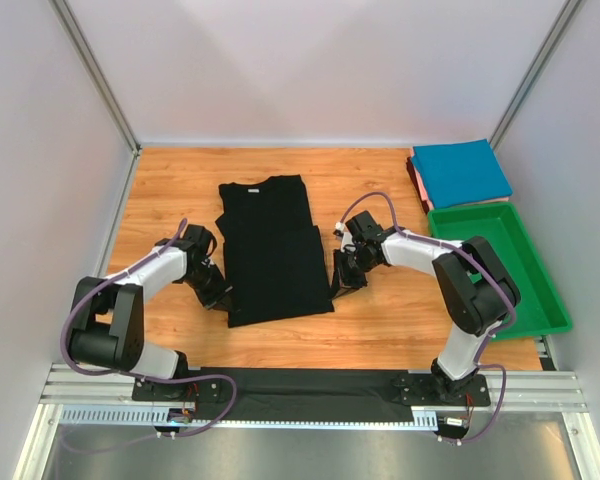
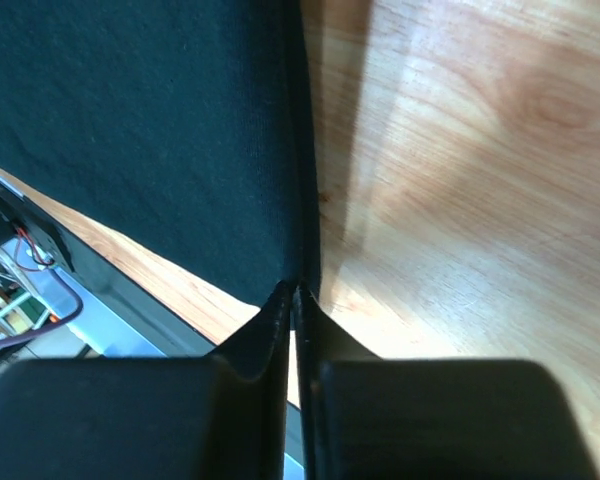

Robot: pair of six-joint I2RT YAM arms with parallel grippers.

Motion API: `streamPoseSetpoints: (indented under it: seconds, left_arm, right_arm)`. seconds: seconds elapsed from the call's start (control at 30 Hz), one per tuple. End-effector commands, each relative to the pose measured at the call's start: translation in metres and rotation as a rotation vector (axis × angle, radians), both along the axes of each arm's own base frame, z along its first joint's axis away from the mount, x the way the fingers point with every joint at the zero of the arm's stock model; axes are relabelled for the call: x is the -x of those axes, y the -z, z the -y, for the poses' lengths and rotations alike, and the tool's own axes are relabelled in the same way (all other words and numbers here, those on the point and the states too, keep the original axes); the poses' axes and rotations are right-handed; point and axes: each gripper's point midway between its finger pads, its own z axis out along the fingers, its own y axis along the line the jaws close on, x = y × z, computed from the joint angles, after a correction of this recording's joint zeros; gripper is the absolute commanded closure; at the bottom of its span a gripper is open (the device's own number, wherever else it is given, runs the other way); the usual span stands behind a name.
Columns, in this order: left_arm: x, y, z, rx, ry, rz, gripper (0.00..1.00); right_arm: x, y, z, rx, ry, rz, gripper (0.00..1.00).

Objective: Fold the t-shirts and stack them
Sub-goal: Fold the tshirt

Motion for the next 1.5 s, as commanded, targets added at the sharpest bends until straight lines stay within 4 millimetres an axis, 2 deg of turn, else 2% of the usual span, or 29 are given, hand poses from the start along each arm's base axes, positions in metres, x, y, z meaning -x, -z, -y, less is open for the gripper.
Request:
streamPoseSetpoints:
  seconds: [0.0, 0.27, 0.47, 0.7, 0.83, 1.07, 1.37, 1.47]
  left_arm:
    - [-0.014, -0.021, 0.006, 0.033, 0.002, 0.079, 1.0]
    - [0.005, -0.026, 0.004, 0.027, -0.024, 0.033, 1.0]
    - [0.017, -0.025, -0.001, -0.002, -0.022, -0.012, 1.0]
    - [0.029, -0.016, -0.002, -0.011, -0.012, -0.057, 1.0]
    - [0.041, -0.003, -0.004, -0.029, -0.006, -0.128, 1.0]
    - [0.048, 0.004, -0.009, -0.073, 0.009, -0.169, 1.0]
    - [0.055, 0.01, -0.013, -0.1, 0.017, -0.213, 1.0]
    - [0.058, 0.007, -0.015, -0.125, 0.019, -0.226, 0.9]
  right_arm:
    - [-0.01, -0.019, -0.008, -0.051, -0.004, 0.066, 1.0]
    - [-0.008, -0.039, -0.01, -0.075, -0.017, 0.082, 1.0]
    - [-0.003, -0.042, -0.008, -0.083, -0.026, 0.087, 1.0]
    - [0.01, -0.031, 0.001, -0.071, -0.018, 0.069, 1.0]
    - [0.022, -0.013, 0.008, -0.044, -0.002, 0.031, 1.0]
    - [0.022, -0.006, 0.011, -0.032, 0.005, 0.037, 1.0]
    - [0.033, 0.008, 0.017, -0.021, 0.021, 0.02, 1.0]
    - [0.033, 0.006, 0.018, -0.008, 0.023, 0.016, 1.0]
